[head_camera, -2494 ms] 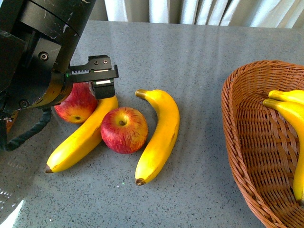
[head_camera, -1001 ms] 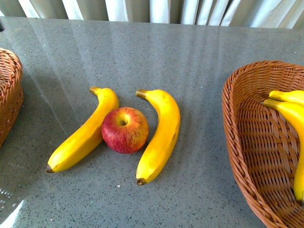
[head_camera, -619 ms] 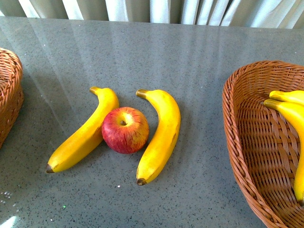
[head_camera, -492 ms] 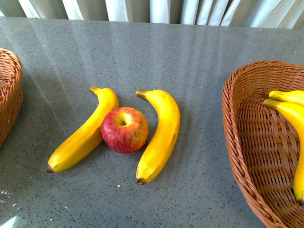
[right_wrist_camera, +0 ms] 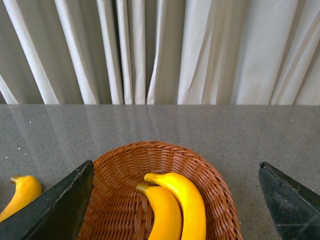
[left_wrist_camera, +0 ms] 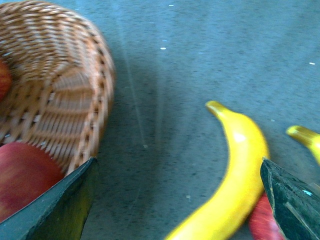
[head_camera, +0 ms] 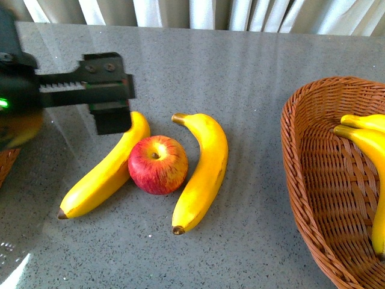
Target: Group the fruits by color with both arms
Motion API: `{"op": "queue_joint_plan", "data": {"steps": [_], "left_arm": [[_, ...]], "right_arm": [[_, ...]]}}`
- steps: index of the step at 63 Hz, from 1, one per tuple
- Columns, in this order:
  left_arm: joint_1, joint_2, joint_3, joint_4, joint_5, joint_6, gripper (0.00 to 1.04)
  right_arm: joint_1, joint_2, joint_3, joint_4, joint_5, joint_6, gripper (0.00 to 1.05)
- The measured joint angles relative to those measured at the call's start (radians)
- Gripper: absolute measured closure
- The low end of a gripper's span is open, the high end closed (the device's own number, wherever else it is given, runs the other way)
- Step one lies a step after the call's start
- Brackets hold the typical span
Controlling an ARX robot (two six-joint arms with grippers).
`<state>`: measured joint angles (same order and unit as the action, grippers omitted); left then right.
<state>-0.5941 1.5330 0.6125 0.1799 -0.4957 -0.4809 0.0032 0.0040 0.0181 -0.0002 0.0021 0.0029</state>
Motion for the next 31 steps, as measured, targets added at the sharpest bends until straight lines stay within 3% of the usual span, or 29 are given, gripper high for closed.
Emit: {"op": "queue_joint_plan", "data": {"steps": [14,31], "left_arm": [[-0.09,0.112,0.05,0.042,0.015,0.029,0.09],[-0.119,0.189,0.075,0.063,0.025,0.044,0.09]], "right_arm": [[0.0,0.0,0.0,0.0,0.0,0.0,0.09],[0.0,0.0,0.0,0.0,0.0,0.0,0.09]]}}
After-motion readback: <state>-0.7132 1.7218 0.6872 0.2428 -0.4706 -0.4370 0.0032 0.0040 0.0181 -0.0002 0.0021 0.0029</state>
